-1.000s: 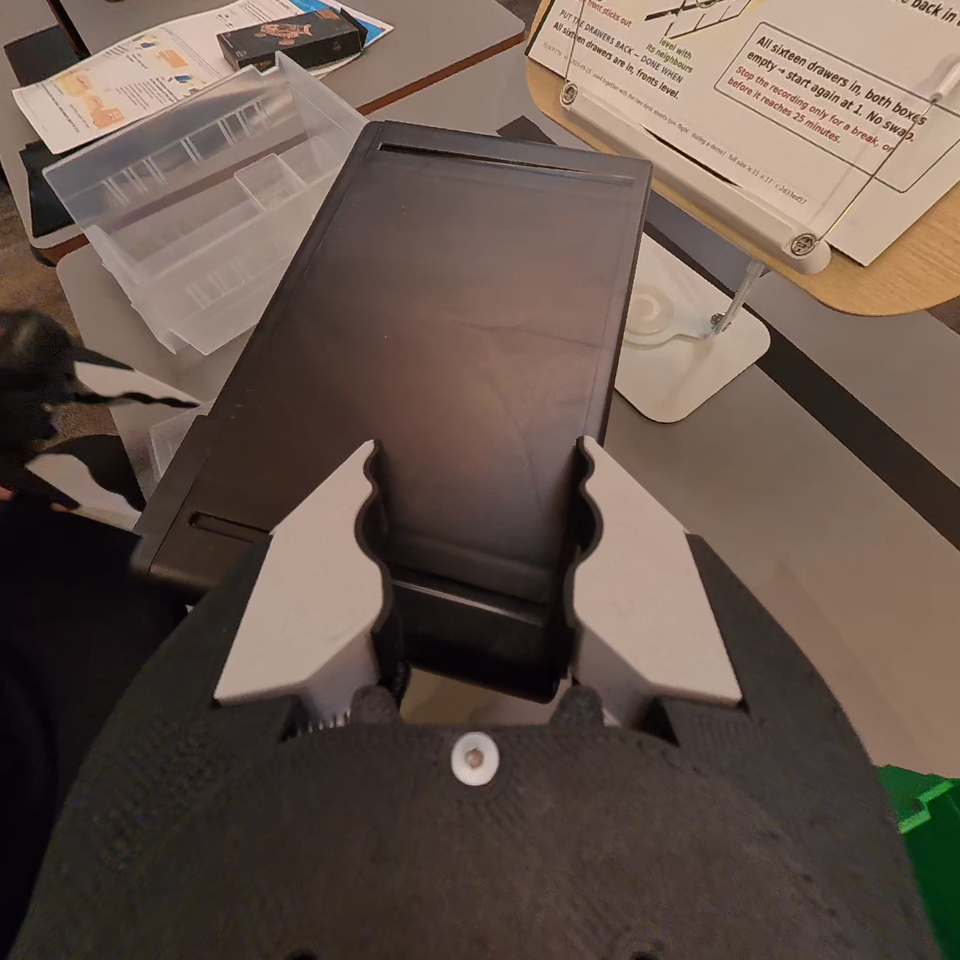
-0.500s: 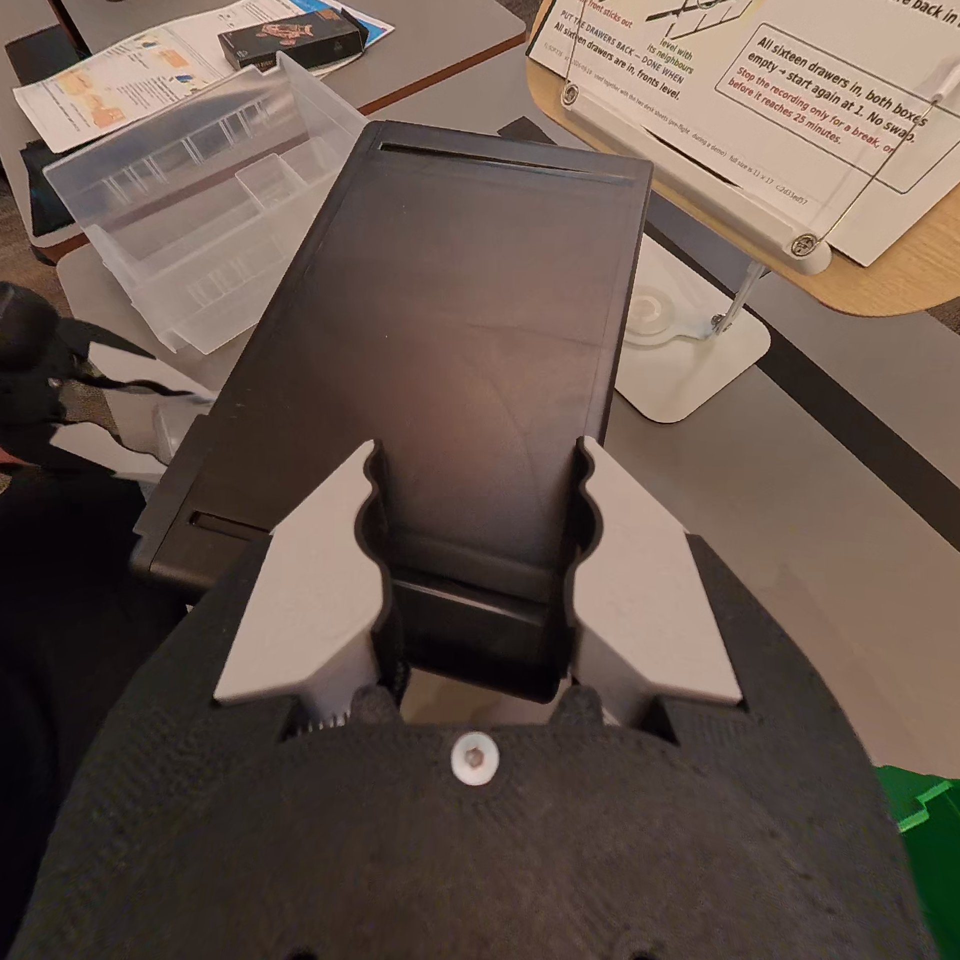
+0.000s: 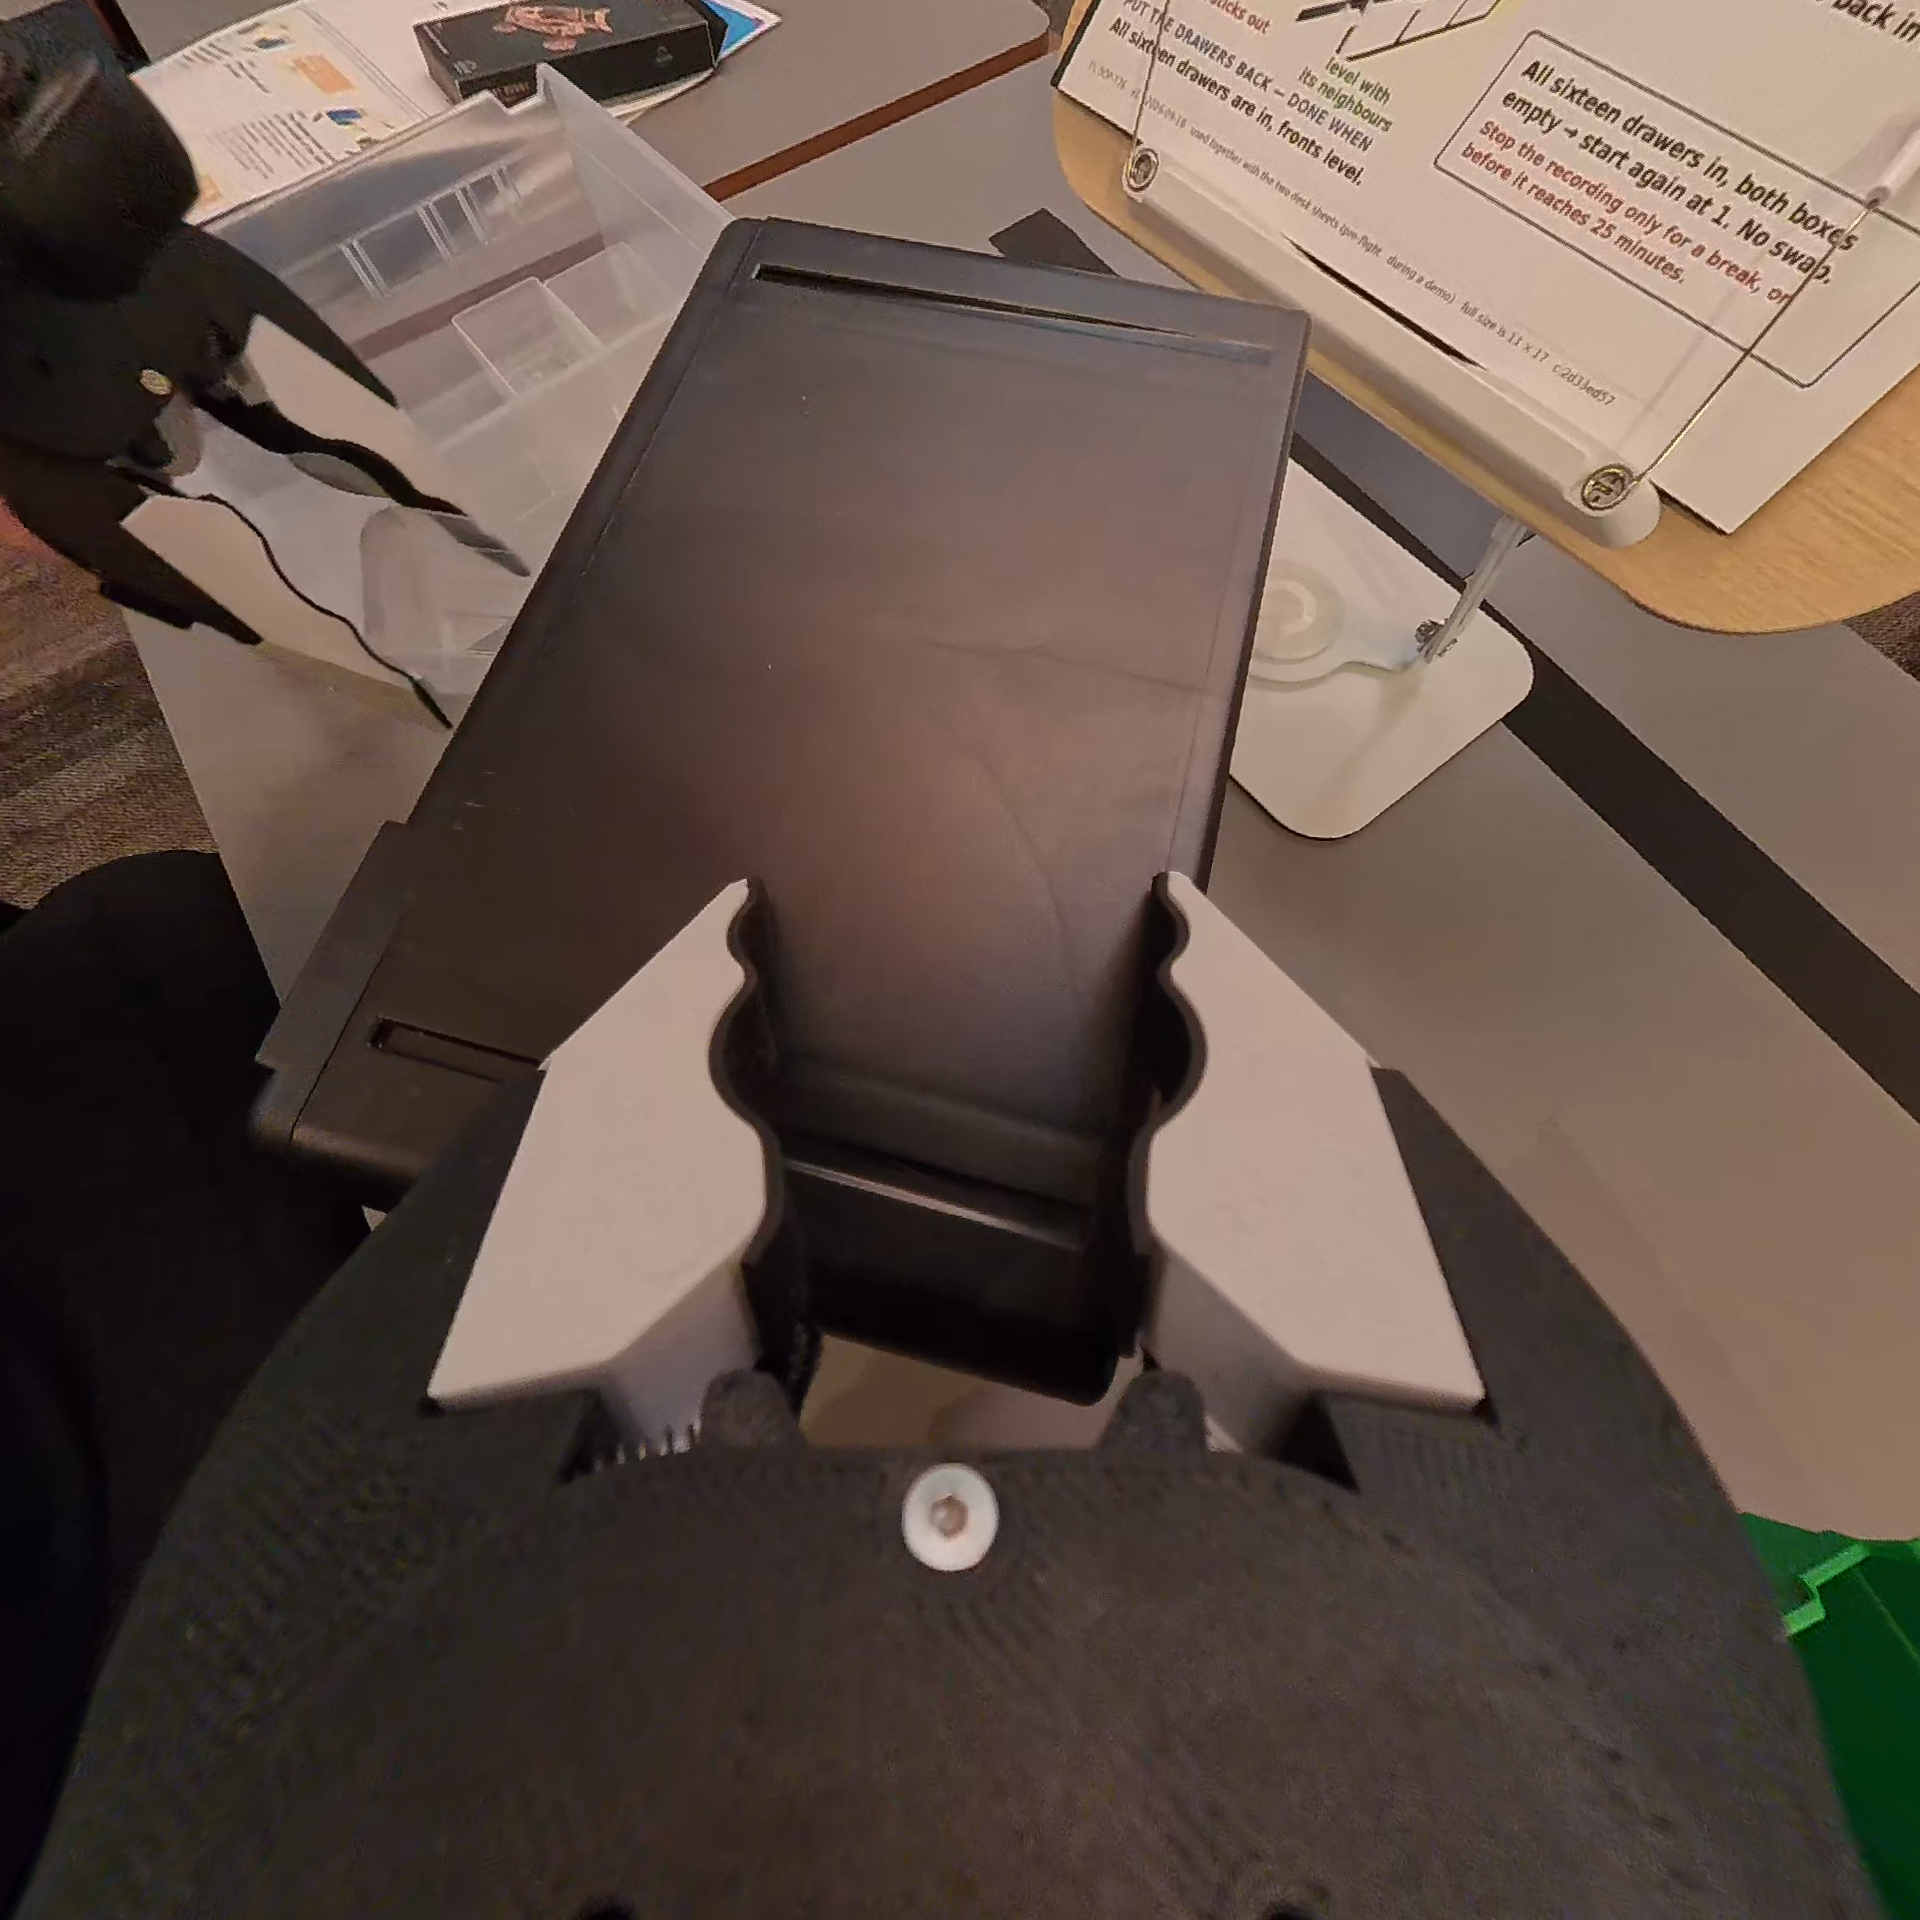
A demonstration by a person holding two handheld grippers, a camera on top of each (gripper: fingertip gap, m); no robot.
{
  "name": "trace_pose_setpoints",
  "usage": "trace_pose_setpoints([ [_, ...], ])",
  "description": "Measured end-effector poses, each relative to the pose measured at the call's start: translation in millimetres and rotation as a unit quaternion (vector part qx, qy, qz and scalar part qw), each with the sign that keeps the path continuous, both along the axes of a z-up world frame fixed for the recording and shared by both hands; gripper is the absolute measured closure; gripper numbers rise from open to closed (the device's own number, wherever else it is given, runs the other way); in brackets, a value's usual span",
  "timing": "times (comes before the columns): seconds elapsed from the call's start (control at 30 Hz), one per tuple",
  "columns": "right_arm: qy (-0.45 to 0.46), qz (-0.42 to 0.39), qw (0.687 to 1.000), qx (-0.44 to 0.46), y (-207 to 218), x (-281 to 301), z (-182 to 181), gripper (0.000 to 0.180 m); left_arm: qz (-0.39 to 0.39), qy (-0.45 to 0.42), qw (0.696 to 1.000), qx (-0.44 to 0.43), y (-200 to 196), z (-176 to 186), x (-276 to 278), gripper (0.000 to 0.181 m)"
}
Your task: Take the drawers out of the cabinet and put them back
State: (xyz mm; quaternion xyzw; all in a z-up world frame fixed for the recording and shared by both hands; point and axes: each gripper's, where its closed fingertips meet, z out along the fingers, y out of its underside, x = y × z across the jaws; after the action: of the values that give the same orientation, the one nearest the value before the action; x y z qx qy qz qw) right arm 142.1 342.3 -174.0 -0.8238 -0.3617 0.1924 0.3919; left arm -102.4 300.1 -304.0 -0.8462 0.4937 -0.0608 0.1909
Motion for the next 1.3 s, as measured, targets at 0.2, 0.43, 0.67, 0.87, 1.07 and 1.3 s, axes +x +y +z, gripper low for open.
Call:
trace_pose_setpoints([
  [0.2,0.001,-0.001,1.000,0.000,0.0,0.2,0.1,0.108,-0.055,-0.009,0.998,-0.026,11.8,-0.7,11.0,0.109],
  [0.43,0.000,-0.001,1.000,0.000,0.1,0.3,0.0,0.108,-0.069,-0.075,0.994,-0.034,17.9,5.0,11.2,0.110],
  [0.67,-0.001,-0.001,1.000,0.000,0.1,0.3,0.0,0.108,-0.065,-0.177,0.981,-0.047,40.3,30.4,12.9,0.112],
  [0.87,0.000,-0.001,1.000,0.000,0.3,0.5,0.1,0.109,-0.061,-0.202,0.977,-0.034,43.5,32.1,12.5,0.113],
  [1.07,0.000,-0.001,1.000,0.000,0.4,0.6,0.1,0.109,-0.044,-0.228,0.972,-0.021,42.6,33.4,10.4,0.114],
  [1.3,0.001,-0.001,1.000,0.000,0.5,0.5,0.2,0.109,-0.023,-0.280,0.960,-0.005,45.9,43.9,10.9,0.114],
])
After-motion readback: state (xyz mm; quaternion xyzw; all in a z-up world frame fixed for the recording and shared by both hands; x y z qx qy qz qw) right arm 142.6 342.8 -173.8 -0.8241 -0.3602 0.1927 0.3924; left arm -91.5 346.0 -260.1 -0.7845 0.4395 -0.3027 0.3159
